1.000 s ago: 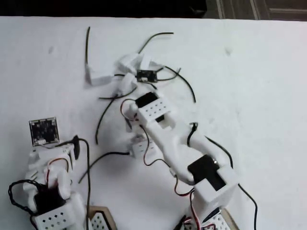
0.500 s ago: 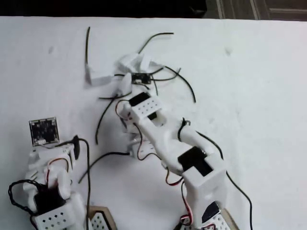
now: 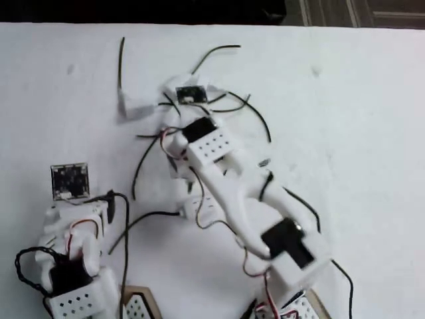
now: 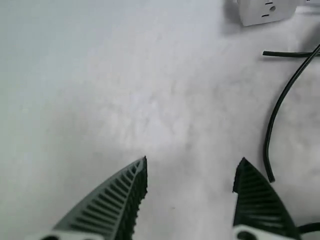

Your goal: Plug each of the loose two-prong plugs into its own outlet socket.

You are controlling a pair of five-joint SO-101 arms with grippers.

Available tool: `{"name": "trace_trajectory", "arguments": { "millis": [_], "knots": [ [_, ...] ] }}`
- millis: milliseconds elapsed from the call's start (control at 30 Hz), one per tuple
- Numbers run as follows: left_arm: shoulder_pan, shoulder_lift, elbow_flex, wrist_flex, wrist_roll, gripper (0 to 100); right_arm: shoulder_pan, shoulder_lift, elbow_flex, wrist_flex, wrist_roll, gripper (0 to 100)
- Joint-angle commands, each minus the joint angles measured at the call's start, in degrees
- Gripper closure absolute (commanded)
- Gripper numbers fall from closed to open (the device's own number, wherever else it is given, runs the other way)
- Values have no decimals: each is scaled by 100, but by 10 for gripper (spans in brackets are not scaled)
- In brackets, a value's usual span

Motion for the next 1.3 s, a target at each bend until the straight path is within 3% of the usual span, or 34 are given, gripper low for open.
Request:
{"name": "trace_trajectory", "arguments": {
  "millis": [0, 200, 267, 400, 667, 933, 1267],
  "knots": [
    [66, -48, -35, -123, -35, 717, -31, -919, -211, 470, 545, 981],
    [84, -48, -264, -176, 35, 714, -31, -1798, 149, 857, 1108, 981],
    [189, -48, -457, -167, 360, 714, -136, -2132, 448, 840, 1196, 981],
    [479, -48, -985, -167, 835, 717, -470, -3020, 1002, 840, 1240, 981],
    [813, -48, -2040, -167, 870, 718, -593, -4567, 1943, 391, 1266, 981],
    [1209, -48, -2822, -167, 1881, 718, -848, -5851, 2567, -66, 1688, 981],
    [2905, -48, -3138, 53, 2136, 718, -866, -6686, 3033, -163, 2022, 981]
  ]
}}
